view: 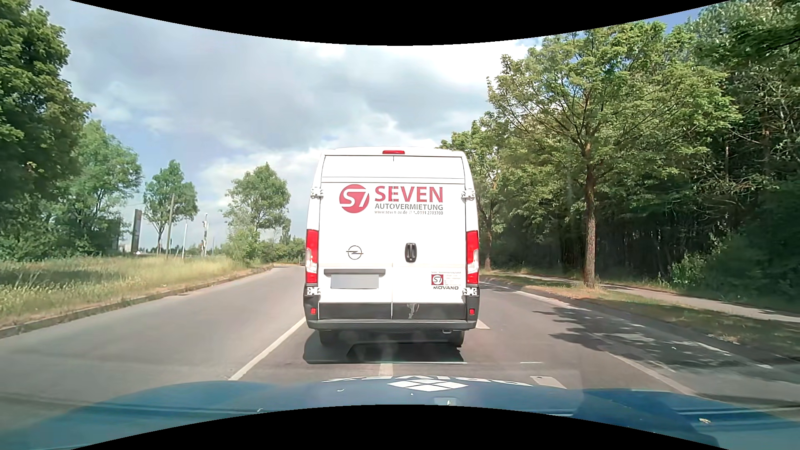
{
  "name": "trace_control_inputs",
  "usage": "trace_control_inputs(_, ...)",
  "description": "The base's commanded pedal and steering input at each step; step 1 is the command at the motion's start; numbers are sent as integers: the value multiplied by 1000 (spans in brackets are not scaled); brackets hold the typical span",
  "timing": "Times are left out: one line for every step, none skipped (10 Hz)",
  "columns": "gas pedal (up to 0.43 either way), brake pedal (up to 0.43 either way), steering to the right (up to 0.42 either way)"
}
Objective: Follow the waypoints while adhering to traffic rules and regulations
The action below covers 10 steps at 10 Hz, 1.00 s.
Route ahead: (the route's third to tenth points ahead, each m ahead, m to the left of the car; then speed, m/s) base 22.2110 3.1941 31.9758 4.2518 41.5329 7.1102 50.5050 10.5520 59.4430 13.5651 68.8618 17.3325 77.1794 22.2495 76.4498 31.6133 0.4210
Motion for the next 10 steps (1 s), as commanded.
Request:
trace_control_inputs(138,0,-31)
trace_control_inputs(150,0,-33)
trace_control_inputs(150,0,-35)
trace_control_inputs(138,0,-35)
trace_control_inputs(47,0,-35)
trace_control_inputs(0,0,-35)
trace_control_inputs(0,0,-35)
trace_control_inputs(0,0,-35)
trace_control_inputs(0,0,-35)
trace_control_inputs(0,85,-35)
